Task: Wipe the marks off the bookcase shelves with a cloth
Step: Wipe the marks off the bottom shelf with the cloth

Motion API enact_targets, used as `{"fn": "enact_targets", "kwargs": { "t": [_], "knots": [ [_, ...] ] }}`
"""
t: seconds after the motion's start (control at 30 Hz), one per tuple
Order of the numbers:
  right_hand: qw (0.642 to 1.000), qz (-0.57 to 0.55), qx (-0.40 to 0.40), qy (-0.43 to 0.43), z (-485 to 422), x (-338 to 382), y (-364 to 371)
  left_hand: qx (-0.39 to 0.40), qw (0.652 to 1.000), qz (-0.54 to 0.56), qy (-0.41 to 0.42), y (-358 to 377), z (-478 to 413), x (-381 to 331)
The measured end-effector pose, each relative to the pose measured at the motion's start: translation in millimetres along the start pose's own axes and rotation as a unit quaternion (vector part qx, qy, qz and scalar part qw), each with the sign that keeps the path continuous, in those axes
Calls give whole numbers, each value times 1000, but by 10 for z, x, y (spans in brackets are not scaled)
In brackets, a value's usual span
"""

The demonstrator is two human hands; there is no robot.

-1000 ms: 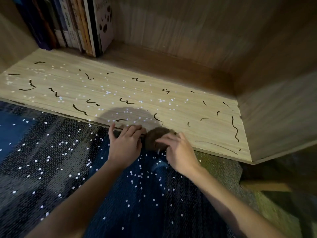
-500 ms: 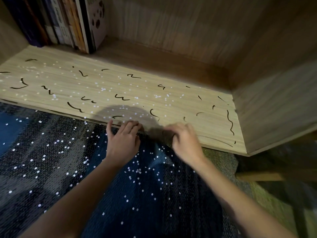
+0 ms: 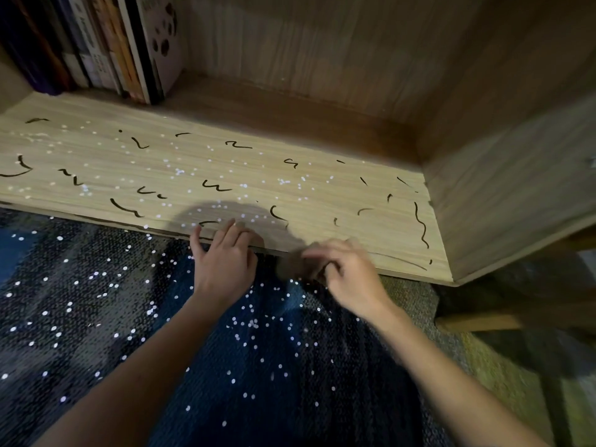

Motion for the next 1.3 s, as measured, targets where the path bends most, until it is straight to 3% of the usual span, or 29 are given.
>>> {"fn": "enact_targets", "kwargs": {
  "t": [0.07,0.1,0.2,0.33,0.4,0.63,0.73,0.83,0.93,1.3],
  "knots": [
    [990,14,-137,19,43,-115,-239,3,1000,6,9,5,-18,-92],
    [986,30,-160,16,71,-144,-239,8,1000,9,21,14,-19,-167],
    [987,136,-76,-42,184,-93,135,37,998,22,48,51,-13,-403],
    [983,82,-163,-34,299,-144,-9,101,994,-4,51,151,-36,-473],
    [988,111,-111,-7,267,-181,69,132,990,-16,46,198,-20,-453],
    [991,90,-98,10,305,-253,105,129,991,-2,44,183,13,-480],
    [985,49,-163,-7,330,-252,-18,125,991,0,41,170,-4,-442],
    [993,78,-72,42,306,-336,165,127,990,-6,56,177,18,-464],
    [987,62,-144,18,347,-260,36,117,992,3,52,160,7,-441],
    [988,136,-33,60,236,-278,225,125,992,-2,33,146,-26,-470]
  ]
}}
Point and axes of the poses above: each hand's wrist, its own z-axis away from the middle knuckle, its own y-axis out of the palm, x = y × z, the point moved 8 cm from there along -z, towards the middle knuckle, and after that the axes turned 5 degrees about x, right-handed, at the moved point
